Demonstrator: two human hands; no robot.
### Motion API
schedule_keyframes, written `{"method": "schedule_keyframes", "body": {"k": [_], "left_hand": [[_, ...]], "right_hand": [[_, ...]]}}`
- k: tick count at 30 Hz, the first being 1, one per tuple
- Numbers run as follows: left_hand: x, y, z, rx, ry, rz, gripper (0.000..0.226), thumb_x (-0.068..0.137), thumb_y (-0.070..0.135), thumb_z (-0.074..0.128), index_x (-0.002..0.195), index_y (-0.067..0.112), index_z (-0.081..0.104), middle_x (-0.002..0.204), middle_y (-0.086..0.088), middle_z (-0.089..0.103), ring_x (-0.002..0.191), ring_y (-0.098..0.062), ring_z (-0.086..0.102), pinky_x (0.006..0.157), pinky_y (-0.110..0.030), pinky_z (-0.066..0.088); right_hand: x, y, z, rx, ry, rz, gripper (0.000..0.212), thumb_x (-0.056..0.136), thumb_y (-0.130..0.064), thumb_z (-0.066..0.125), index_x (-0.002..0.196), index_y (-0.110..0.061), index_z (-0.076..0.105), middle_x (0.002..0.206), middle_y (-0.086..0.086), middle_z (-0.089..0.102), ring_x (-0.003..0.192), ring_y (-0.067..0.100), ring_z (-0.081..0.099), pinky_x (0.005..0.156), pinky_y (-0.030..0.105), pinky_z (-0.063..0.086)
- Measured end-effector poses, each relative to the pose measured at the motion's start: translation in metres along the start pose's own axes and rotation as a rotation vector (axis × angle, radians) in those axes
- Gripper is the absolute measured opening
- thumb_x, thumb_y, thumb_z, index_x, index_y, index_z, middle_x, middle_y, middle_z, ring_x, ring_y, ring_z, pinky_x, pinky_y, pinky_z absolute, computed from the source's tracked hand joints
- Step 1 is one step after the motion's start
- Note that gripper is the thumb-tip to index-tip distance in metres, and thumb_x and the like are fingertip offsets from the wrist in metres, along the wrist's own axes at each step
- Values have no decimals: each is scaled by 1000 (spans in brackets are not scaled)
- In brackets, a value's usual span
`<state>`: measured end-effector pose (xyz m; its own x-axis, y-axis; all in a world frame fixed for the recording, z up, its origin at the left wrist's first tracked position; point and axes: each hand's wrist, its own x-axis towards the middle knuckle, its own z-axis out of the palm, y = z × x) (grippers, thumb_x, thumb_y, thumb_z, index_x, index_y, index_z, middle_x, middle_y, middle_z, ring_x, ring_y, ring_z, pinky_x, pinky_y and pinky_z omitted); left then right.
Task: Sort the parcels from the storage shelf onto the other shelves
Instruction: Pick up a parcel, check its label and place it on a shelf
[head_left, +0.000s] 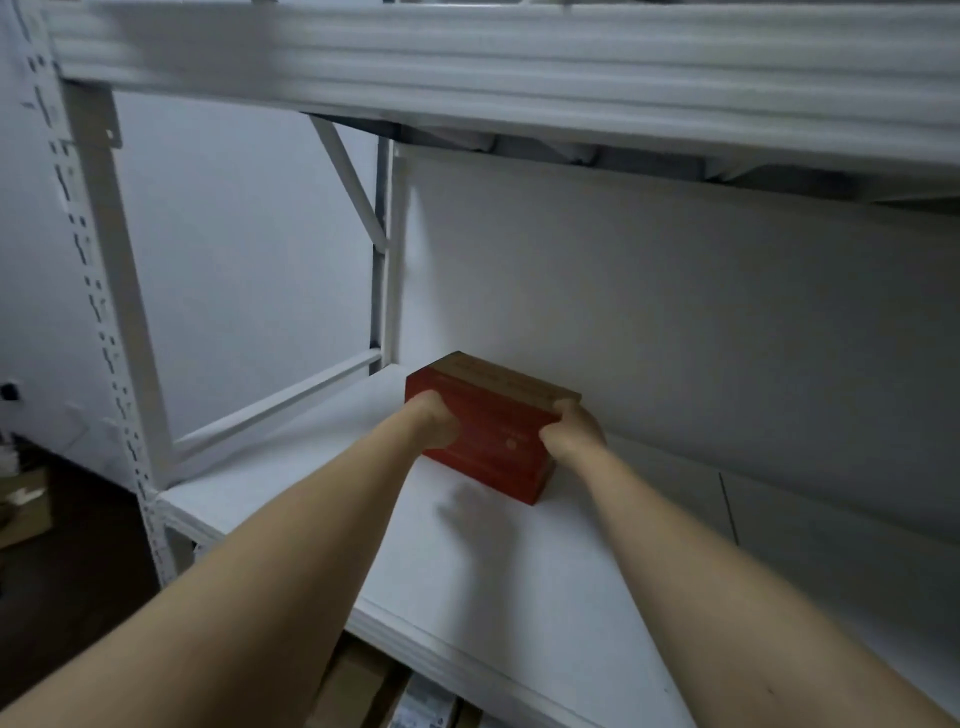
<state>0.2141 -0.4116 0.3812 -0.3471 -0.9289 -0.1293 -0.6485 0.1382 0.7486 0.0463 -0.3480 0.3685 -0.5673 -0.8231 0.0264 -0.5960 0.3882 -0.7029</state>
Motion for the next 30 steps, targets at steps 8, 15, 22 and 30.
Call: {"method": "schedule_keyframes", "body": {"k": [8, 15, 22, 30], "left_hand": [[70, -17, -17, -37, 190, -91, 26, 90, 8, 43, 110, 0, 57, 113, -16, 60, 107, -30, 58, 81, -33, 47], [130, -36, -27, -92, 112, -119, 34, 93, 6, 43, 122, -9, 52, 126, -23, 55, 116, -35, 54, 96, -38, 45], [141, -41, -23, -314, -59, -39, 36, 89, 22, 59, 113, -4, 58, 107, -19, 64, 100, -36, 62, 92, -42, 52], [88, -30, -18, -392, -137, 42, 8, 86, 9, 61, 88, 3, 55, 74, -10, 55, 77, -29, 58, 72, -33, 52]], "right_hand": [[38, 11, 18, 58, 97, 168, 42, 95, -21, 45, 128, 4, 51, 130, 22, 57, 117, 33, 56, 92, 32, 44], [50, 12, 38, 197, 110, 287, 32, 100, -27, 40, 104, -4, 62, 106, 17, 64, 97, 30, 62, 88, 37, 50], [34, 3, 49, 354, 191, 409, 41, 102, -28, 36, 105, 4, 61, 108, 21, 64, 101, 35, 63, 95, 47, 50], [-32, 16, 27, 417, 322, 497, 25, 100, -21, 42, 83, -9, 54, 92, 11, 62, 87, 26, 60, 79, 36, 50]]}}
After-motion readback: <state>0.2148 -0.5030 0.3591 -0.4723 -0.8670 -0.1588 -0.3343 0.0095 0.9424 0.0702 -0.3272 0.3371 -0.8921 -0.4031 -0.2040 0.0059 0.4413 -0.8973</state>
